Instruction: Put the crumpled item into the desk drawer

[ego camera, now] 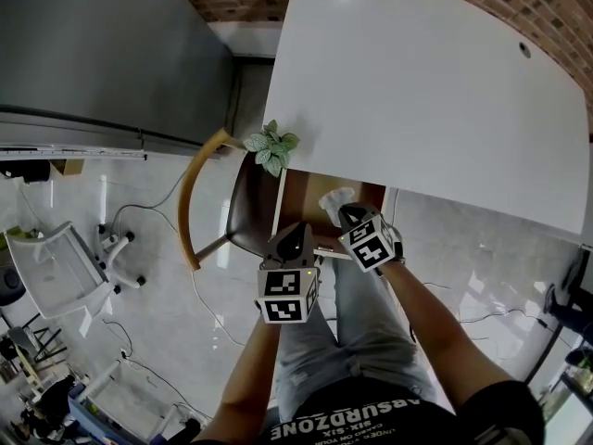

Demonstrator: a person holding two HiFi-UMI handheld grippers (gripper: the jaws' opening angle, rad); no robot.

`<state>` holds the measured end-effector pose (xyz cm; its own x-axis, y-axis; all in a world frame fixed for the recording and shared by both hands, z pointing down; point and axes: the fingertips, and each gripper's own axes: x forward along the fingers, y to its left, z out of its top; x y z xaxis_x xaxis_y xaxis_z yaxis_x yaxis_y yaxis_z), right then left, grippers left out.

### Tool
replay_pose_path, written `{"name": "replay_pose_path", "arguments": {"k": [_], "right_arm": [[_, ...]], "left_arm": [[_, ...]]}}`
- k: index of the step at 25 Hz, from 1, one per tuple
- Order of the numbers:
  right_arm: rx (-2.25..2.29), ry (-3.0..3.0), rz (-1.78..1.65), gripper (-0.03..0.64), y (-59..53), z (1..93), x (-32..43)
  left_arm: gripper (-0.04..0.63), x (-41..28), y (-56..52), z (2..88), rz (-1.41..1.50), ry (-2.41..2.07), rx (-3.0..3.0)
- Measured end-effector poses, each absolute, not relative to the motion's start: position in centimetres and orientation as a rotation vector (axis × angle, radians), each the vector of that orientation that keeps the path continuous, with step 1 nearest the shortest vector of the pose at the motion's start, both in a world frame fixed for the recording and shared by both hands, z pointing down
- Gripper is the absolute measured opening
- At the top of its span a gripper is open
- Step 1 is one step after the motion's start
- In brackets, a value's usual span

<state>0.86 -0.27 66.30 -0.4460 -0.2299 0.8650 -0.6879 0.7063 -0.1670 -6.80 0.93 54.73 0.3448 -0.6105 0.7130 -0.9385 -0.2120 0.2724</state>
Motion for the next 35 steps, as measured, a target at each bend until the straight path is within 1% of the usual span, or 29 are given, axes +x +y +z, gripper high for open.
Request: {"name": "replay_pose_path", "arguments": {"k": [35], "right_arm": [[0.586, -1.922, 0.622, 0.002, 0.0, 72.0, -0.9]], "left_arm": [[0.005, -8.9, 0.9, 56.9, 0.612, -1.341, 1.880]]}}
